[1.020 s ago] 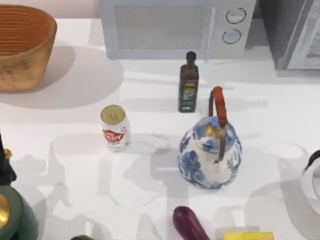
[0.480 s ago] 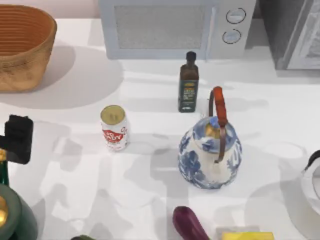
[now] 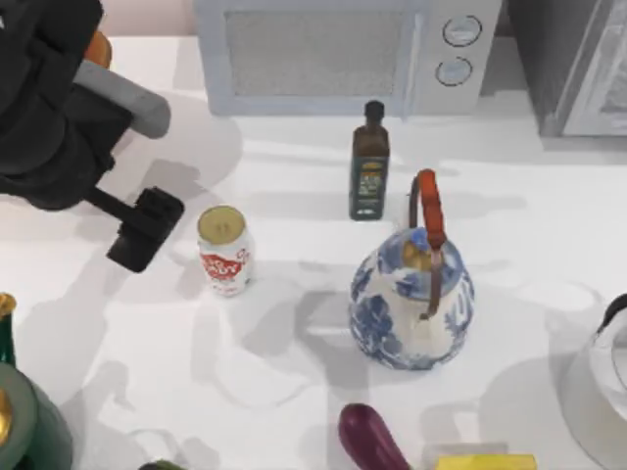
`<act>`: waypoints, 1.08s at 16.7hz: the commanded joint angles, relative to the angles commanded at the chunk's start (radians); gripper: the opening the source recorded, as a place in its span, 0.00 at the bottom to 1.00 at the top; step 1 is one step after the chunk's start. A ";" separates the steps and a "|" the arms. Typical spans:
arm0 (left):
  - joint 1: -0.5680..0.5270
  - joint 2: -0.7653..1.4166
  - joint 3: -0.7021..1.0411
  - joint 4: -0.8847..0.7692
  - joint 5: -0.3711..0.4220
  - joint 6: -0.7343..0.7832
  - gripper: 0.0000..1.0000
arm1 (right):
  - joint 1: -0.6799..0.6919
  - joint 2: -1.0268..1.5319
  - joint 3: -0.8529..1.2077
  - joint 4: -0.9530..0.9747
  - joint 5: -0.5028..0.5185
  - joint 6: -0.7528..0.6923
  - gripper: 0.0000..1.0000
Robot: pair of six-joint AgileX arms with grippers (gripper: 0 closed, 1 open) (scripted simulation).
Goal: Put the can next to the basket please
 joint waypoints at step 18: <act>-0.158 0.568 0.559 -0.283 0.021 0.078 1.00 | 0.000 0.000 0.000 0.000 0.000 0.000 1.00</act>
